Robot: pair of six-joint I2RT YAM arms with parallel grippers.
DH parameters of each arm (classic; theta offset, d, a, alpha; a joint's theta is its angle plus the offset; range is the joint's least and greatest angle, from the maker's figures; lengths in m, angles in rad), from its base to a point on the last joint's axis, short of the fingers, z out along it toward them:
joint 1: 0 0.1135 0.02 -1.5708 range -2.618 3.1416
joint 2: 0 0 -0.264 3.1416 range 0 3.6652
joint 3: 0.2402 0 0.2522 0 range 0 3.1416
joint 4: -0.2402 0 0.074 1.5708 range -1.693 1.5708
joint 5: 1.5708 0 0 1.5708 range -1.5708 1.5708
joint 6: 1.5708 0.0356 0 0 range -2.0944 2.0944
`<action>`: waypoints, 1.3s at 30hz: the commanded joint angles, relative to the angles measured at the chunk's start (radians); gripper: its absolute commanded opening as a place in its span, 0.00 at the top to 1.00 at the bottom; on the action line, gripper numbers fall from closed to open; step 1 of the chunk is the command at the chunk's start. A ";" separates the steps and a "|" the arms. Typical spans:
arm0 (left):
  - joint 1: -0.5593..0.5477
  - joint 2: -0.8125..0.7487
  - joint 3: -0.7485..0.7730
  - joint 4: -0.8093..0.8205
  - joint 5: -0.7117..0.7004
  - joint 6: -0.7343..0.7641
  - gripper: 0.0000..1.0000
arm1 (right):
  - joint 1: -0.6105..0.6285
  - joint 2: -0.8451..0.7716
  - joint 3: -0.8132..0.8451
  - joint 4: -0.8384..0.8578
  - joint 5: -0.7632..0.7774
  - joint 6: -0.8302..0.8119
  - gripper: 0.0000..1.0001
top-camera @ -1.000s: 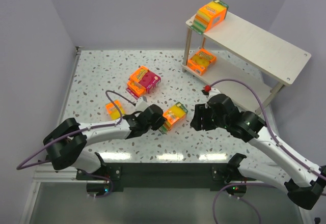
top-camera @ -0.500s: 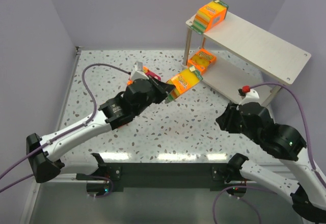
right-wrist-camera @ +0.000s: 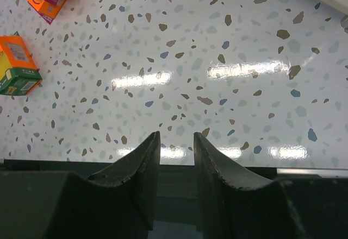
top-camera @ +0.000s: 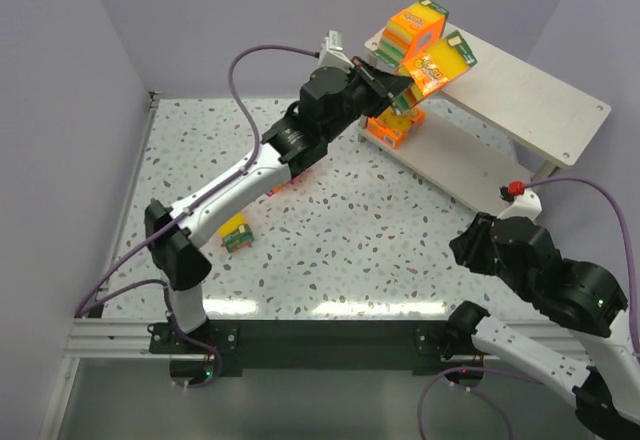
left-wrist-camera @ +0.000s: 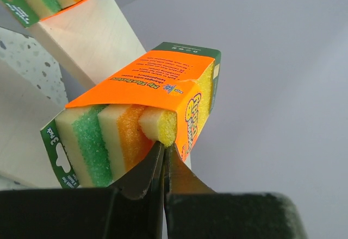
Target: Place and organize the cleaning sponges onto the shelf
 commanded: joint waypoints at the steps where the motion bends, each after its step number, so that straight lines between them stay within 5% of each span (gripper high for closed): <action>1: 0.007 0.107 0.148 0.110 0.079 -0.024 1.00 | -0.004 -0.013 0.008 -0.003 0.052 0.035 0.65; 11: 0.004 0.300 0.296 0.377 0.001 -0.225 1.00 | -0.004 -0.011 -0.059 0.055 0.037 0.024 0.66; 19: 0.000 0.422 0.421 0.375 -0.082 -0.331 1.00 | -0.005 0.003 -0.070 0.086 0.029 0.009 0.66; 39: 0.001 0.454 0.402 0.308 -0.124 -0.380 1.00 | -0.004 -0.007 -0.076 0.092 0.033 0.010 0.66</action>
